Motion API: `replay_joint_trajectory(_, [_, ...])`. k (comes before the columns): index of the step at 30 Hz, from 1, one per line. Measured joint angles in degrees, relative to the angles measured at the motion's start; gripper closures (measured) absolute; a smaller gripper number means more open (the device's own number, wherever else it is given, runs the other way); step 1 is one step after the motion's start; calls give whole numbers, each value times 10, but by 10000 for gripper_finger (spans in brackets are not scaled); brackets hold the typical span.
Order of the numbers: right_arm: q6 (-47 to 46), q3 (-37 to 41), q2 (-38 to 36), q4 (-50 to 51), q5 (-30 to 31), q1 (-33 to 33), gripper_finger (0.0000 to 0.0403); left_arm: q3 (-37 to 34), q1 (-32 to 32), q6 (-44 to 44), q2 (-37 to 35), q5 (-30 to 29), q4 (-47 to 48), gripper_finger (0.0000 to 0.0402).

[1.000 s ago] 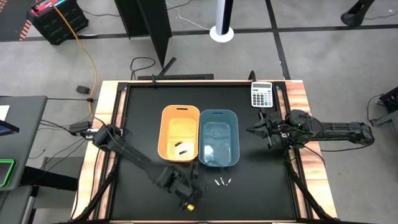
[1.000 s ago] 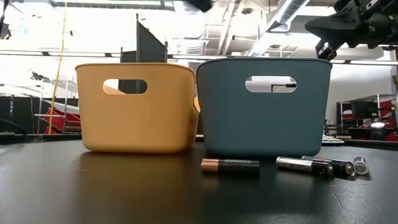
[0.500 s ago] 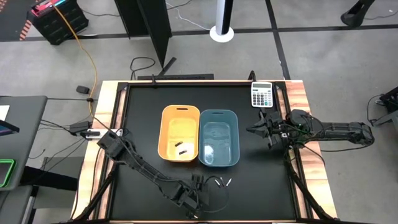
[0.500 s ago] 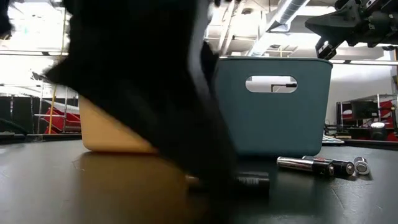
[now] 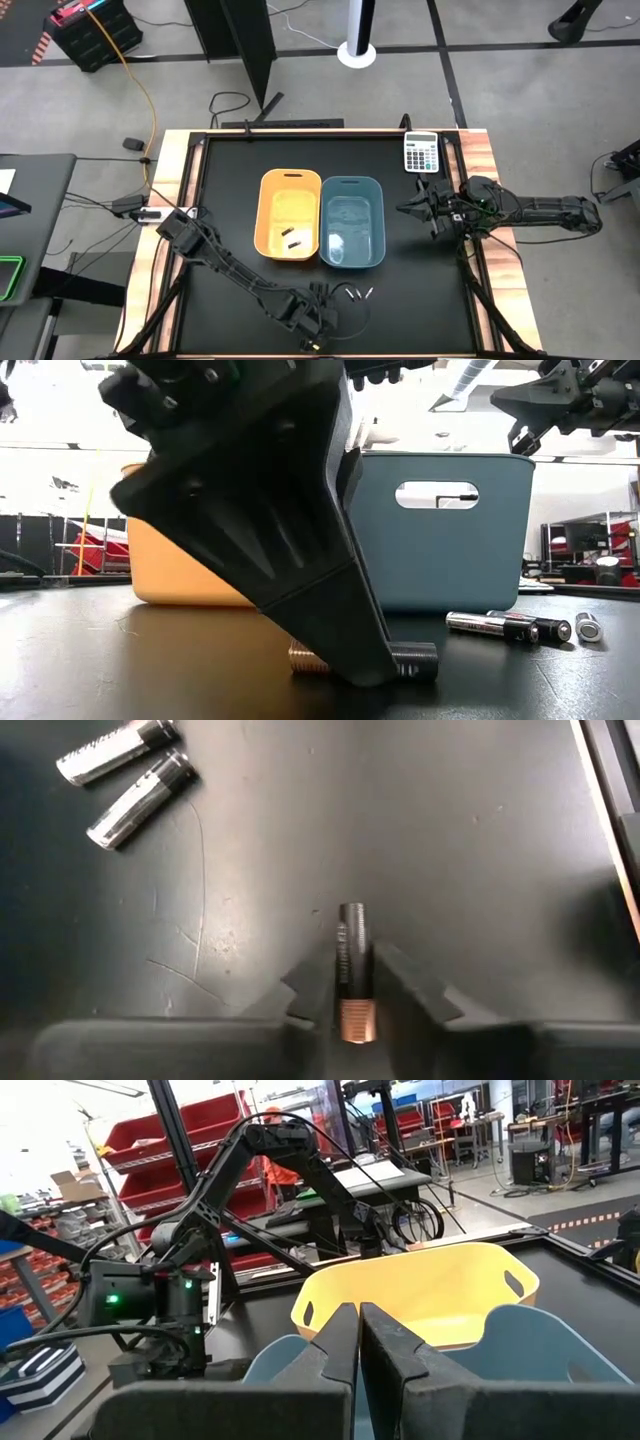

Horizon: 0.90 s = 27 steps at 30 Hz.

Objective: Sort batteries
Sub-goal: Put the black battery into the yellow bin

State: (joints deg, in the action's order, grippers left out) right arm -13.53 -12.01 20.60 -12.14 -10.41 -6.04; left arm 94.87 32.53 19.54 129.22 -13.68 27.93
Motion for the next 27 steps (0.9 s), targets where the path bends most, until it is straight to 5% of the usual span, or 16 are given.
replay_joint_trajectory(5, [0, 0, 0, 0, 0, 0, 369, 0, -7, 8, 0, 27, 12, 385])
replay_joint_trajectory(27, [0, 0, 0, 0, 0, 0, 369, 52, -15, -9, 4, 44, 73, 385])
